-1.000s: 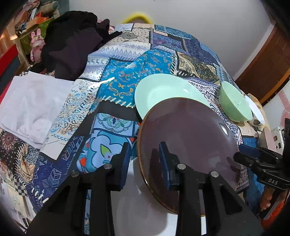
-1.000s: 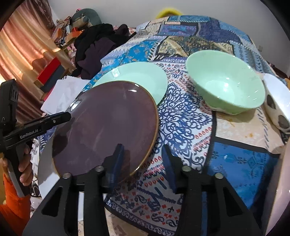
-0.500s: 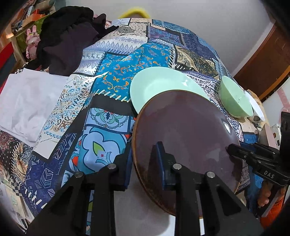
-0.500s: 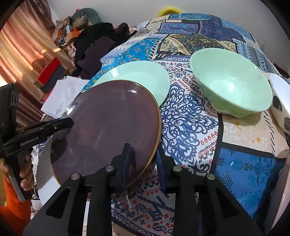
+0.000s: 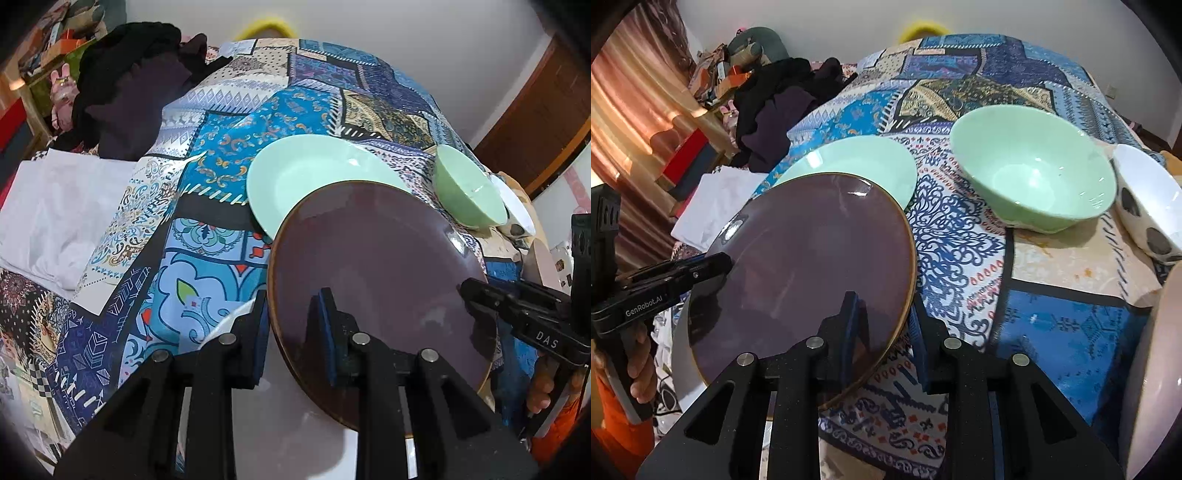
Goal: Organize plates and bowls
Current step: 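Lift the purple plate off the white plate and carry it toward the pink bowl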
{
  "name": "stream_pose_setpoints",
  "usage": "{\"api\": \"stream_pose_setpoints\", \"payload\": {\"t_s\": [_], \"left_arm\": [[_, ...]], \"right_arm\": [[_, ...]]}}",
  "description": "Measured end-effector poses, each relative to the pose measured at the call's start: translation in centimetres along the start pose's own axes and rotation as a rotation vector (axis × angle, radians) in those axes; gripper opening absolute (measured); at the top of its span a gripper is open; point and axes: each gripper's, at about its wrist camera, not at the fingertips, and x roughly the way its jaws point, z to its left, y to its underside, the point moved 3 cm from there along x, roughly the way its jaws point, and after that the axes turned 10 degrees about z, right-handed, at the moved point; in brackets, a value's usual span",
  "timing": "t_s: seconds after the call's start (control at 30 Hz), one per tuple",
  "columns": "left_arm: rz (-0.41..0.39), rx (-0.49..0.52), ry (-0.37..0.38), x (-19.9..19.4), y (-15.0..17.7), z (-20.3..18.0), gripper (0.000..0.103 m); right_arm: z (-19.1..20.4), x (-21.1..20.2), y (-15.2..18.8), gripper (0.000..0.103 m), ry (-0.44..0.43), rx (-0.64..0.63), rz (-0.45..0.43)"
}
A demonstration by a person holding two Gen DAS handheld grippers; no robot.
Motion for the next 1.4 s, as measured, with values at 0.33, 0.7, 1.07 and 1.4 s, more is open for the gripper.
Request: {"api": "stream_pose_setpoints", "payload": {"t_s": [0.33,0.7,1.07,1.4], "left_arm": [[-0.038,0.004,0.031,-2.9,0.7,-1.8,0.025],[-0.076,0.048,0.046,-6.5,2.1,-5.4,0.025],[-0.054,0.088,0.074,-6.8,4.5,-9.8,0.025],[0.005,0.114,0.085,-4.8,5.9,-12.7,0.025]], "right_arm": [[0.1,-3.8,1.0,0.024,-0.006,-0.004,-0.067],[-0.9,-7.7,3.6,0.024,-0.005,0.011,-0.128],[-3.7,-9.4,6.7,0.024,0.026,0.057,-0.138],[-5.9,-8.8,9.2,0.024,0.040,0.103,-0.107]]}}
